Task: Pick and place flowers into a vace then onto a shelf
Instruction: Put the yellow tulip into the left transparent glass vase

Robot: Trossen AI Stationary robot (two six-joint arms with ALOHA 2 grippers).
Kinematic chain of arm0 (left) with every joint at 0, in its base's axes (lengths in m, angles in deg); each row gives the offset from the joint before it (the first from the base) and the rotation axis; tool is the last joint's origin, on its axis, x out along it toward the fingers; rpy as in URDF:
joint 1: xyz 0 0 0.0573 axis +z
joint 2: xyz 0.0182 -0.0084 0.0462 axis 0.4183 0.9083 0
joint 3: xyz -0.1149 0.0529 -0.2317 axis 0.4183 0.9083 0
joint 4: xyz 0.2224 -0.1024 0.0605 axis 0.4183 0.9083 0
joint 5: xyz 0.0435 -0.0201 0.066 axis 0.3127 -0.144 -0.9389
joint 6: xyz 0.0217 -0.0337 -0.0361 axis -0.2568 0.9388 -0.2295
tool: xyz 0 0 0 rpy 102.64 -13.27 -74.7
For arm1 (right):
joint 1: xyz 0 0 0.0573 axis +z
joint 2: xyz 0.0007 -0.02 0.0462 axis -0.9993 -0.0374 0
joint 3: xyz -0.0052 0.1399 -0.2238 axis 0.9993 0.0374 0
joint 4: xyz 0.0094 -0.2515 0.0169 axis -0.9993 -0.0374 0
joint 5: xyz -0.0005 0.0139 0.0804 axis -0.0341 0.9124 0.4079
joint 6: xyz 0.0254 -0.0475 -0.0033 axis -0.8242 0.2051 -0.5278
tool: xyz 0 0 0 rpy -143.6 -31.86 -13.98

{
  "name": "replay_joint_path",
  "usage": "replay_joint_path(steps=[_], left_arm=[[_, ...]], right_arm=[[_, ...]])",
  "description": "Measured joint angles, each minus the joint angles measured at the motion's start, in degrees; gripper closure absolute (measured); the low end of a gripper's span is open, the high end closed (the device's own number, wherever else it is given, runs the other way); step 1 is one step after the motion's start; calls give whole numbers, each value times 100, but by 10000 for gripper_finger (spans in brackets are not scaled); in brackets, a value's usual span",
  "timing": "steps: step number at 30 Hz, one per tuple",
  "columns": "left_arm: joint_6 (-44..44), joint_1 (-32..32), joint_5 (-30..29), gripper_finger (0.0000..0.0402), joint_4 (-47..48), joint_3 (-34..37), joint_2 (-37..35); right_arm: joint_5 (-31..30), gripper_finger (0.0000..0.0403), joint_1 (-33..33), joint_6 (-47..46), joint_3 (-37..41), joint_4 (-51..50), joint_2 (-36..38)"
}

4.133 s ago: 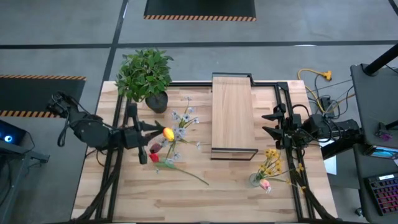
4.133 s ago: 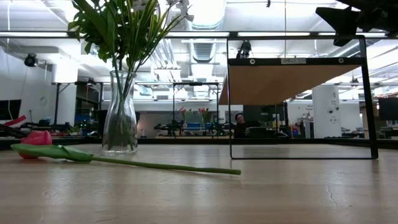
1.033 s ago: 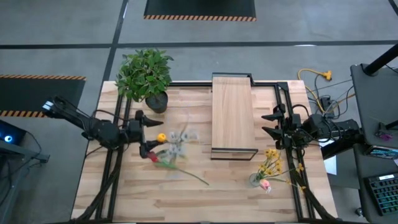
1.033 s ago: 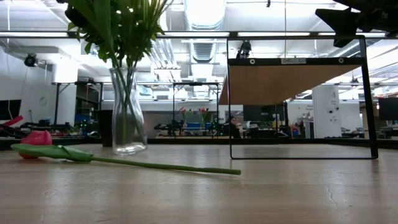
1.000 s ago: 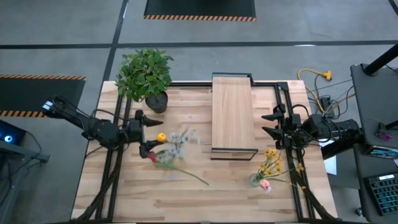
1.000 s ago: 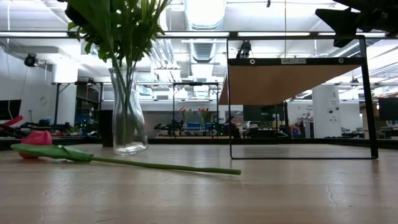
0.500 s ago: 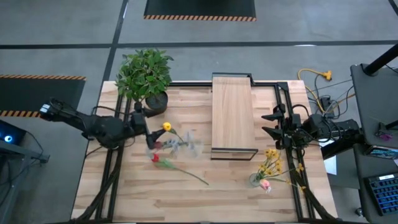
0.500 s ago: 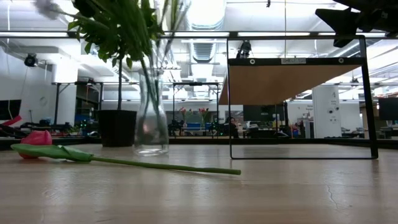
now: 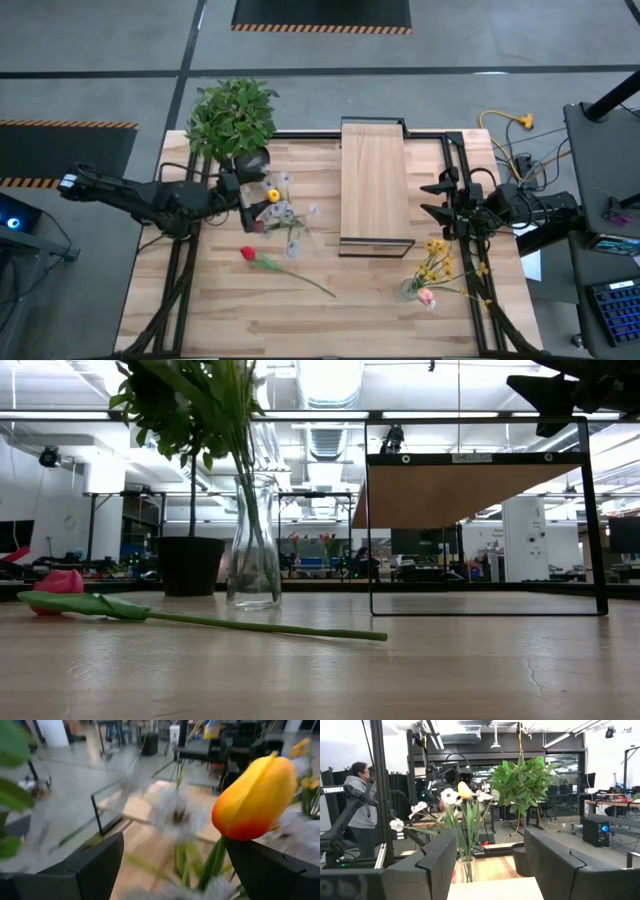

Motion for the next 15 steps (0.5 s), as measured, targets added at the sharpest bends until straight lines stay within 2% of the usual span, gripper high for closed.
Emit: replay_joint_path(steps=[5, 8, 15], left_arm=[[355, 18, 0, 33, 360, -99, 7], [369, 18, 58, 9, 884, -334, 17], [886, 18, 171, 4, 2483, -1181, 213]], right_arm=[[0, 184, 0, 0, 0, 0, 1], [0, 184, 0, -1, 0, 0, 1], [0, 184, 0, -1, 0, -17, 1]])
